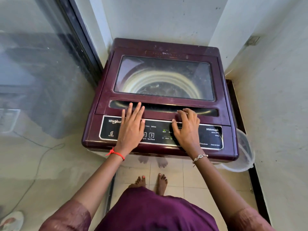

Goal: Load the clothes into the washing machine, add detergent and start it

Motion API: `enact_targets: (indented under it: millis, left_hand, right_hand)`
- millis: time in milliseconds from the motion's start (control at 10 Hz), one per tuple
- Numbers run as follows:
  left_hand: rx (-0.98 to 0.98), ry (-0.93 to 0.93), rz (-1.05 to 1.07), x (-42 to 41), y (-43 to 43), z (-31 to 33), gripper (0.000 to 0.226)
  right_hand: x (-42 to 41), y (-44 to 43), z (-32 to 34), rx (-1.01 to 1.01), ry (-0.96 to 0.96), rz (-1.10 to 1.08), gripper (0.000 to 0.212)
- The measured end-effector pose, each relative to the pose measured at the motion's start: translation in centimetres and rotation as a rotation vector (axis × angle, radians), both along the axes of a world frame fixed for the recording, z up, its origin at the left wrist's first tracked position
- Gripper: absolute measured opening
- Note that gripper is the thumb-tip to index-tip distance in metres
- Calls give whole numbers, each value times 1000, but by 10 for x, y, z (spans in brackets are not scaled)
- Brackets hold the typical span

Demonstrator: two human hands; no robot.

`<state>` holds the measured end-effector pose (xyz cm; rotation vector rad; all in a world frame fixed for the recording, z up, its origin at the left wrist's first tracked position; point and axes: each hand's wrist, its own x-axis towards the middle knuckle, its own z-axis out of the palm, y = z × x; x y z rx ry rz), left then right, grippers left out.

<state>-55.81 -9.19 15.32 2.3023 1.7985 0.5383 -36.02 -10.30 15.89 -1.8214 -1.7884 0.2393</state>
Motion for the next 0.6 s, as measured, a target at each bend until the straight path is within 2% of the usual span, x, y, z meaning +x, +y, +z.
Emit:
enact_targets:
  millis: [100,300,600]
  left_hand:
    - [-5,65,-38,15,19,4,57]
    - [-38,159,-51,43,67,13,55]
    - [9,109,-59,57,98,29,54]
  right_hand:
    - [-5,16,3,-54,-78,89,57]
    - [-10,61,17,-159,-141,128,60]
    - [-4,105,30,-264,-184,127,67]
